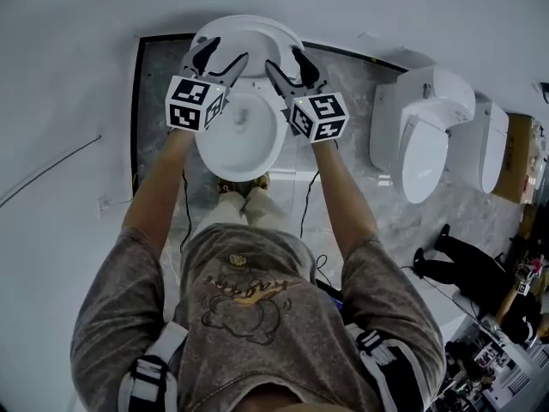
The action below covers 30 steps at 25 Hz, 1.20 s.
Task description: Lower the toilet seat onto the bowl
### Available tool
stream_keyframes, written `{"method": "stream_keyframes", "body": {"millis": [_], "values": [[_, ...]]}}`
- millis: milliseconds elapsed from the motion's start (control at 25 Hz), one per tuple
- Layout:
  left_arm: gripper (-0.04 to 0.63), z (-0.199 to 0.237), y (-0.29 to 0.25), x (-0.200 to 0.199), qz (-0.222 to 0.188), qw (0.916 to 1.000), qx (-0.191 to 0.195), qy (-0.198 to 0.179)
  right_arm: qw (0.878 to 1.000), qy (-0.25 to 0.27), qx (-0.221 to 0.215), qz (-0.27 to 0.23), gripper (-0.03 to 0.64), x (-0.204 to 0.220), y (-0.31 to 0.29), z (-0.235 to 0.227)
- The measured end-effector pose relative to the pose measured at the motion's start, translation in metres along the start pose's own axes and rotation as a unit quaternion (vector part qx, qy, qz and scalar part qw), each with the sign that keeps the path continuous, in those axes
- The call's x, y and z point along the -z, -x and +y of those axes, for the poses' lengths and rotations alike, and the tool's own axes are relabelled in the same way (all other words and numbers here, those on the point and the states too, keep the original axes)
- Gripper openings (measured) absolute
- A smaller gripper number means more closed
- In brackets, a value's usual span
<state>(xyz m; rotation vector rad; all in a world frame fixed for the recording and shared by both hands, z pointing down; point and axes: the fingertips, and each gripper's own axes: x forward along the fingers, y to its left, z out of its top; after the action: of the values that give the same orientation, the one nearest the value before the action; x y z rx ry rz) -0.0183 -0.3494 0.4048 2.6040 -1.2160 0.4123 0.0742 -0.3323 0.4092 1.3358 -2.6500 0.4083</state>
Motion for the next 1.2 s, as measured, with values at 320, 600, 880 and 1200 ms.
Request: {"method": "stream_keyframes", "body": {"millis": [320, 600, 880, 1200], "values": [[0.273, 0.040, -0.053, 0.020, 0.005, 0.9997, 0.006, -0.022, 0.999, 0.043, 0.006, 0.026, 0.272, 0.027, -0.059, -0.040], [0.273, 0.059, -0.089, 0.035, 0.017, 0.9994, 0.007, -0.030, 0.997, 0.054, 0.011, 0.048, 0.272, 0.047, -0.091, -0.060], [0.273, 0.068, -0.094, 0.037, 0.019, 0.9993, -0.001, -0.031, 0.996, 0.066, 0.005, 0.057, 0.272, 0.046, -0.096, -0.059], [0.273, 0.056, -0.079, 0.040, 0.016, 0.9993, 0.000, -0.034, 0.998, 0.054, 0.015, 0.042, 0.272, 0.048, -0.081, -0.045]]}}
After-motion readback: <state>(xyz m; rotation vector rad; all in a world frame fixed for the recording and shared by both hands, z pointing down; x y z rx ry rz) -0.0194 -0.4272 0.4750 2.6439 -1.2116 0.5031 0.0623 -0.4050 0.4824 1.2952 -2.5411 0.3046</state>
